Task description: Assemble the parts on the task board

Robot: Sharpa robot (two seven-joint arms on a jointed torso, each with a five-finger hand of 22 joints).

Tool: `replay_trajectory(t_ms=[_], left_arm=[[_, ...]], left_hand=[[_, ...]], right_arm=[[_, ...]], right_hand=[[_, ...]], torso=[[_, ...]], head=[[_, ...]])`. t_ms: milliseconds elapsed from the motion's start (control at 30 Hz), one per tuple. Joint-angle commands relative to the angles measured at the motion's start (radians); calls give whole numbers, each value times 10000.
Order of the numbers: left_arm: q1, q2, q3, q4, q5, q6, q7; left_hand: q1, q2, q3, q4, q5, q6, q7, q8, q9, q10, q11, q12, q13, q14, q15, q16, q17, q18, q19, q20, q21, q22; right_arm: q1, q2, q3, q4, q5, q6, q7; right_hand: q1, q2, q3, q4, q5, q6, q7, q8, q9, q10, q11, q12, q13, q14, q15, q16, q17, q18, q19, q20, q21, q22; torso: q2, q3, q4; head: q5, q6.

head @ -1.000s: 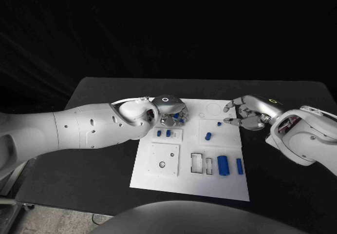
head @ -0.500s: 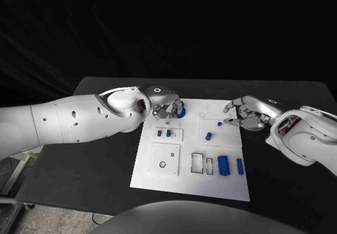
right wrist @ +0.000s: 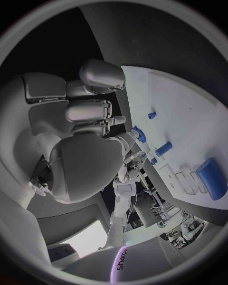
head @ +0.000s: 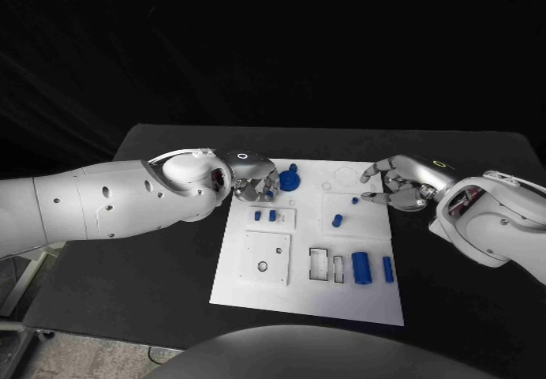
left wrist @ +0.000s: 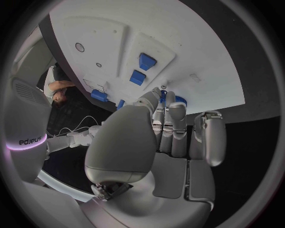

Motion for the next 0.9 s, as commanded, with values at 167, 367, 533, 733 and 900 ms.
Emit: replay_trajectory(t_ms=[167, 367, 533, 733, 900], left_arm=[[-88, 45, -24, -70, -108, 46, -174], [-130, 78, -29, -113, -163, 42, -215], [-169, 133, -30, -153, -178, 65, -227], [-241, 210, -31, -226, -183, 125, -234], [-303, 243, -31, -268, -182, 164, -229]], left_hand=[[-69, -14, 10, 20, -66, -21, 11, -64, -25, -62, 24, -68, -7, -126, -5, -60, -65, -41, 18, 10, -83, 2159], [-77, -22, 4, 24, -72, -20, 14, -70, -32, -77, 30, -77, -8, -143, -5, -69, -79, -39, 12, 11, -90, 2157], [-86, -30, -2, 28, -77, -20, 16, -75, -39, -85, 34, -81, -7, -156, -5, -77, -90, -39, 11, 13, -91, 2157], [-86, -30, -2, 28, -77, -20, 16, -75, -39, -85, 34, -81, -7, -156, -5, -77, -90, -39, 11, 13, -91, 2157], [-93, -32, -6, 32, -82, -18, 16, -79, -44, -87, 36, -83, -6, -184, -3, -109, -137, -36, 2, 14, -103, 2153]], right_arm=[[-15, 21, 2, -4, 19, 133, 81], [-16, 12, 2, -1, 29, 148, 82], [-17, 4, 2, 2, 39, 166, 83], [-20, 4, 2, 2, 49, 177, 83], [-28, -1, 2, -1, 52, 185, 82]], right_hand=[[101, 30, 77, -6, 51, 17, 18, -68, -23, -47, 44, -66, 1659, 465, 73, -66, 1025, 167, -49, 8, -74, 1345], [100, 30, 79, -6, 51, 5, 20, -76, -30, -51, 44, -71, 1654, 461, 74, -74, 1017, 170, -54, 8, -89, 1341], [99, 30, 81, -6, 51, -6, 22, -85, -37, -55, 45, -76, 1650, 458, 74, -82, 1010, 172, -59, 8, -105, 1337], [99, 30, 81, -6, 51, -6, 22, -85, -37, -55, 45, -76, 1650, 458, 74, -82, 1010, 172, -59, 8, -105, 1337], [99, 32, 85, -6, 52, -16, 23, -92, -44, -83, 46, -103, 1624, 455, 75, -92, 1001, 177, -67, 9, -130, 1331]], torso=[[7, 20, -24], [5, 14, -30], [-3, 19, -21], [-10, 18, -25], [-11, 22, -23]], head=[[-26, 2], [-27, 2], [-13, 2], [-3, 2], [1, 2]])
